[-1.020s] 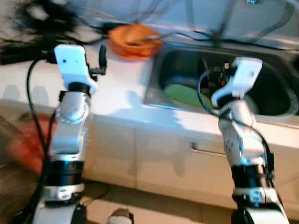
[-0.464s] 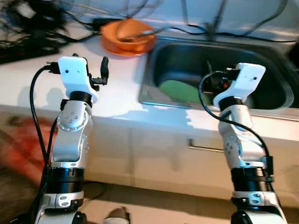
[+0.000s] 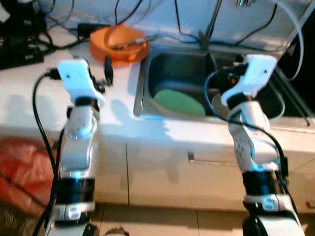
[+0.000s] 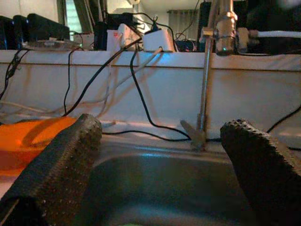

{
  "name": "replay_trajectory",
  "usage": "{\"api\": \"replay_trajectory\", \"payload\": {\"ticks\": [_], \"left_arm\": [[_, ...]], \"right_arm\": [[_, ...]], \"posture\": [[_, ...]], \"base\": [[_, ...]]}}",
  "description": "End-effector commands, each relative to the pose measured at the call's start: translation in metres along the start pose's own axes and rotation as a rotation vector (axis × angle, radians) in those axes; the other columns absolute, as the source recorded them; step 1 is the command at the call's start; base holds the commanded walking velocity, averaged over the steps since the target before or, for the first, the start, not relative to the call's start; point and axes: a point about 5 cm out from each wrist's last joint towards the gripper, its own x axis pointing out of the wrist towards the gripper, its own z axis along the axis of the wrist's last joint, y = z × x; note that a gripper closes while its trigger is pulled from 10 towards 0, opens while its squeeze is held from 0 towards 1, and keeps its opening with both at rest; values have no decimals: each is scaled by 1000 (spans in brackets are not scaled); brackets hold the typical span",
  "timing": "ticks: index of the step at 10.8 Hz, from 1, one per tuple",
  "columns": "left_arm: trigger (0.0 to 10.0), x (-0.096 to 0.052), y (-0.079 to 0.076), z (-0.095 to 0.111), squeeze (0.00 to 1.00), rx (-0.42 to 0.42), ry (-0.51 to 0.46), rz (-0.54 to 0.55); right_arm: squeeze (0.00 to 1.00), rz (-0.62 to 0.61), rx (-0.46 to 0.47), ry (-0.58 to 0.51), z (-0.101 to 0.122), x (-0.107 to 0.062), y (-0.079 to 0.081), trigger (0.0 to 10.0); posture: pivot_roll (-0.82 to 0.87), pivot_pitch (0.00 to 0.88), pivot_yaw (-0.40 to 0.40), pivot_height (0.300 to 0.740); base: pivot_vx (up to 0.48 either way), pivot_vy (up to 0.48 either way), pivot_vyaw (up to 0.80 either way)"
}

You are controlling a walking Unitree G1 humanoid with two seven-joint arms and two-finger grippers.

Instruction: Kitchen organization

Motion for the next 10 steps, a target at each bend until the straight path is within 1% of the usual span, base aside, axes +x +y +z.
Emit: {"api": "replay_trajectory", "payload": {"ticks": [1,2,3,5,7,8,9,10], "left_arm": [[10000,3,-4,1,0,-1,5,-18],[10000,5,-5,4,0,8,-7,-39],[10000,7,-4,6,0,7,-6,-36],[10000,6,-6,7,0,15,-1,-47],[10000,9,-2,12,0,14,-9,-43],[10000,11,0,17,0,-1,-14,-27],[10000,11,-1,22,0,-23,-30,-35],[10000,10,2,21,0,-17,-22,-21]], "right_arm": [[0,-14,-3,-4,1,3,-3,10000],[0,-12,4,-11,3,5,1,10000],[0,-13,3,-10,2,3,1,10000],[0,-34,6,-1,-3,-2,-2,10000],[0,-39,8,4,-4,-3,-2,10000],[0,-31,7,3,-1,-2,-3,10000],[0,-29,5,4,0,-2,-4,10000],[0,-29,8,10,-1,-3,-5,10000]], "posture": [[139,50,-63,740],[135,56,-51,740],[132,69,-42,740],[137,72,-31,740],[138,70,-33,740],[134,73,-36,740],[135,76,-35,740],[136,77,-34,740]], "base": [[450,0,0],[450,0,0],[450,0,0],[416,0,0],[433,0,0],[431,0,0],[0,0,0],[0,0,0]]}}
